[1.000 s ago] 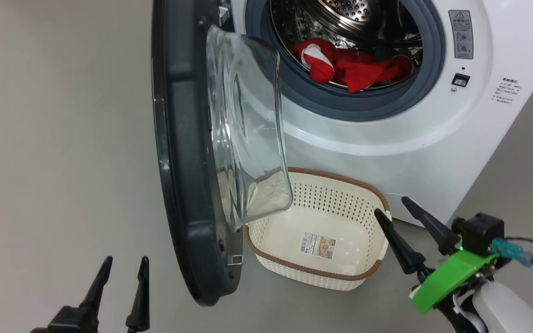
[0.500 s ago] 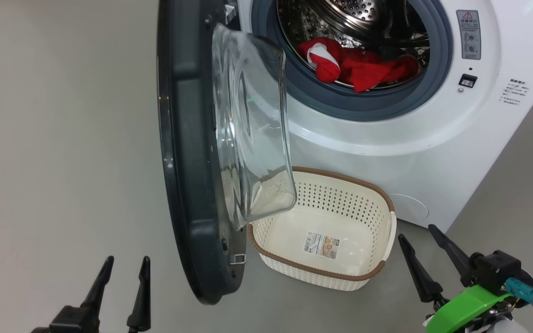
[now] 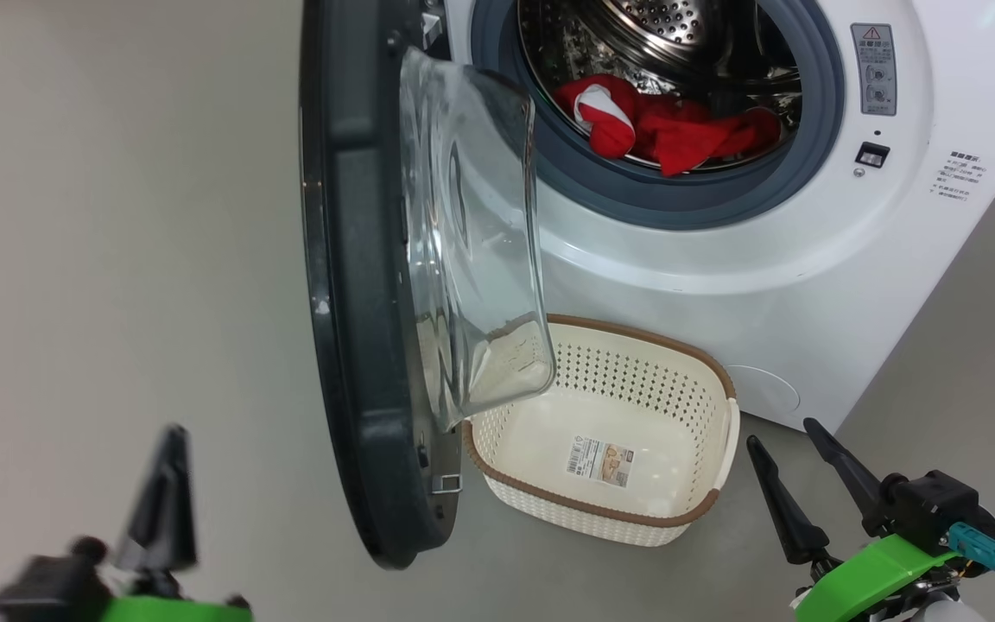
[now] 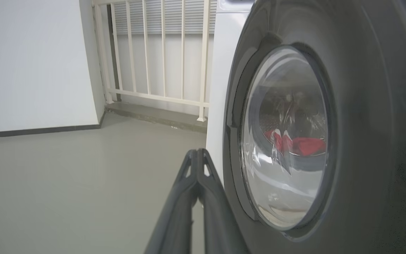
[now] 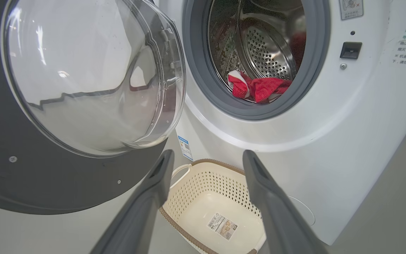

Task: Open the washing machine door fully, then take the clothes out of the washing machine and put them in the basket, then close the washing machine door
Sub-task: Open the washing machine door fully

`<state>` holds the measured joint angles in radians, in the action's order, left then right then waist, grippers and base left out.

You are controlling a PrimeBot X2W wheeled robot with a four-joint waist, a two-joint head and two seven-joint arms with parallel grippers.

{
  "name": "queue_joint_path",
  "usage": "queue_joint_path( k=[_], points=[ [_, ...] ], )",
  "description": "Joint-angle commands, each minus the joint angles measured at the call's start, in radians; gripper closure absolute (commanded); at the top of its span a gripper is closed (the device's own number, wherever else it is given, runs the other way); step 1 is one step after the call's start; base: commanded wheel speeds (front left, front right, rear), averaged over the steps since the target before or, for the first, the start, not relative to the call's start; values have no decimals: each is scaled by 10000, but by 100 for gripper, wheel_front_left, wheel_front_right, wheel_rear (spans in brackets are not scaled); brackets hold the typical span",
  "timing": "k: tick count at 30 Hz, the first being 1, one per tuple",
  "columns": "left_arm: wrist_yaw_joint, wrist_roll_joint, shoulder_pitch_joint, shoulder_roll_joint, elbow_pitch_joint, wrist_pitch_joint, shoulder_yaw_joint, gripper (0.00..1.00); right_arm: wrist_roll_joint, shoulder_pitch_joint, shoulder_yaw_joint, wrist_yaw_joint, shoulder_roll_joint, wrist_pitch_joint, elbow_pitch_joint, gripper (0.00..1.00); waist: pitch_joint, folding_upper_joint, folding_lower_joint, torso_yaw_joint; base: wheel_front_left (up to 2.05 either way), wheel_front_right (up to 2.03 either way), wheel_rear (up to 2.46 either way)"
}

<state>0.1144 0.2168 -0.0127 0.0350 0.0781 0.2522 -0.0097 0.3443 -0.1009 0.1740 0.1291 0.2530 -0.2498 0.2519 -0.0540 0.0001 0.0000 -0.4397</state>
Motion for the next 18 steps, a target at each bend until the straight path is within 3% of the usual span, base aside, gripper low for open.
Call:
queue_joint_path(
  k=[1,10,14,18],
  points=[
    [-145,140,-504,152,-738,95,532,100,-101,-47,114,16,64,-120,-288,0,9,-1,0,-16,0,0,0],
    [-192,707,-827,152,-4222,95,138,100,-140,9,-31,16,77,-120,-355,0,51,-1,0,-36,0,0,0],
    [32,525,-511,154,-5053,95,-1102,100,-165,-37,-58,16,75,-120,-381,0,15,-1,0,8,0,0,0],
    [149,403,-78,394,-4735,95,-2984,100,-185,-80,-46,16,75,-120,-400,0,-35,-1,0,32,0,0,0]
  ],
)
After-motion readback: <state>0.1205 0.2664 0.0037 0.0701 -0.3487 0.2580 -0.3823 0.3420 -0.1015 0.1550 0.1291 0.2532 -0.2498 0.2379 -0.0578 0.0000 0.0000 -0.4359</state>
